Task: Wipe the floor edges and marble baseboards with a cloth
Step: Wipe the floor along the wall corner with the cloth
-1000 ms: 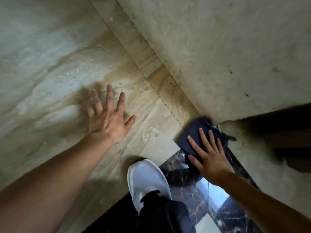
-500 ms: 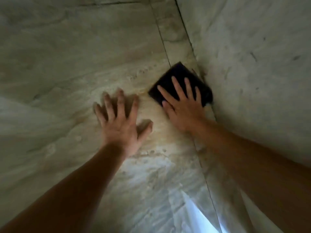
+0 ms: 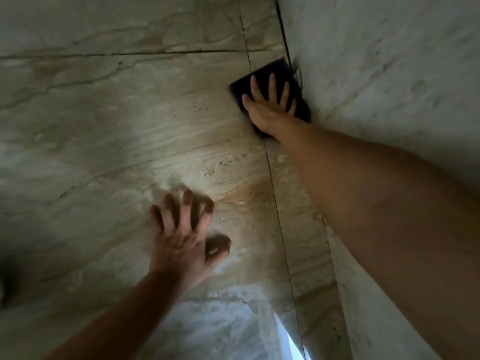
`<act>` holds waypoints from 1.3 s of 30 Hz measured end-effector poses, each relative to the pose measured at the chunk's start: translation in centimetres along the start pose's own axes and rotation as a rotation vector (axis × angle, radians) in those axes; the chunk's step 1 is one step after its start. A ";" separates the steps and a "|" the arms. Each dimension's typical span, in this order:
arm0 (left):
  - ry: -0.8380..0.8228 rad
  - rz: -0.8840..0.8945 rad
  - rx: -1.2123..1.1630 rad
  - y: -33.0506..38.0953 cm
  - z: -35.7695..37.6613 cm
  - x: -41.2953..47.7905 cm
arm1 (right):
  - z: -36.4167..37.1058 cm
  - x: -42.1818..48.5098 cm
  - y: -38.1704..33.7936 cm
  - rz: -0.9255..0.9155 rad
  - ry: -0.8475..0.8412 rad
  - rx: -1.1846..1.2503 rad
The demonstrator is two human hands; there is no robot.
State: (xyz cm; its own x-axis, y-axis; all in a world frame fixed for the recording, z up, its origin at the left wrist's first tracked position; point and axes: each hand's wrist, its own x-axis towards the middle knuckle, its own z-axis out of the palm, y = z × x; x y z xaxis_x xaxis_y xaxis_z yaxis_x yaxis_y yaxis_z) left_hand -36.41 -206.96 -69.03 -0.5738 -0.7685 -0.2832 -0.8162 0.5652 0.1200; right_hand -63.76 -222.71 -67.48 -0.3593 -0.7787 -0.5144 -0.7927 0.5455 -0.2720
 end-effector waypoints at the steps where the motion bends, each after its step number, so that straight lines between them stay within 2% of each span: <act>1: 0.009 0.001 0.011 -0.3 -0.5 0.9 | -0.3 0.6 -0.2 -0.008 0.002 -0.010; 5: 0.097 -0.063 -0.037 -1.2 -3.8 7.2 | -0.2 -0.2 0.5 -0.075 0.048 -0.103; 11: 0.125 -0.158 -0.068 -4.3 -6.2 17.3 | 10.6 -16.5 3.2 -0.161 0.203 -0.238; 12: 0.112 -0.178 -0.062 -4.9 -5.7 18.0 | 11.3 -17.8 3.3 -0.142 0.177 -0.225; 17: 0.159 -0.202 -0.077 -5.5 -4.3 18.3 | 9.5 -13.4 2.0 -0.195 0.152 -0.291; 21: 0.180 -0.213 -0.100 -5.7 -4.4 18.2 | 4.9 -6.5 -2.1 -0.202 0.017 -0.238; 24: 0.187 -0.209 -0.124 -5.5 -4.5 18.1 | 2.4 -4.2 -3.5 -0.242 0.115 -0.275; 26: 0.200 -0.215 -0.138 -5.6 -4.6 18.1 | 3.1 -4.4 -2.5 -0.238 0.226 -0.327; 30: 0.209 -0.225 -0.135 -5.6 -4.4 17.9 | 6.6 -6.7 -0.4 -0.166 0.342 -0.317; 36: 0.218 -0.215 -0.144 -5.8 -4.7 17.4 | 11.8 -16.7 1.1 -0.091 0.270 -0.280; 39: 0.224 -0.220 -0.139 -5.5 -4.6 17.6 | 11.3 -15.6 1.0 -0.109 0.262 -0.288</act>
State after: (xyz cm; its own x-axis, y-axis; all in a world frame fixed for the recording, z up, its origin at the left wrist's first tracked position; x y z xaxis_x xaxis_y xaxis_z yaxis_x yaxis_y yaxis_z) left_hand -42.28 -224.97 -70.25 -0.3712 -0.9229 -0.1024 -0.9146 0.3443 0.2121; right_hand -53.34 -206.49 -68.92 -0.3496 -0.9001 -0.2601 -0.9252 0.3755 -0.0557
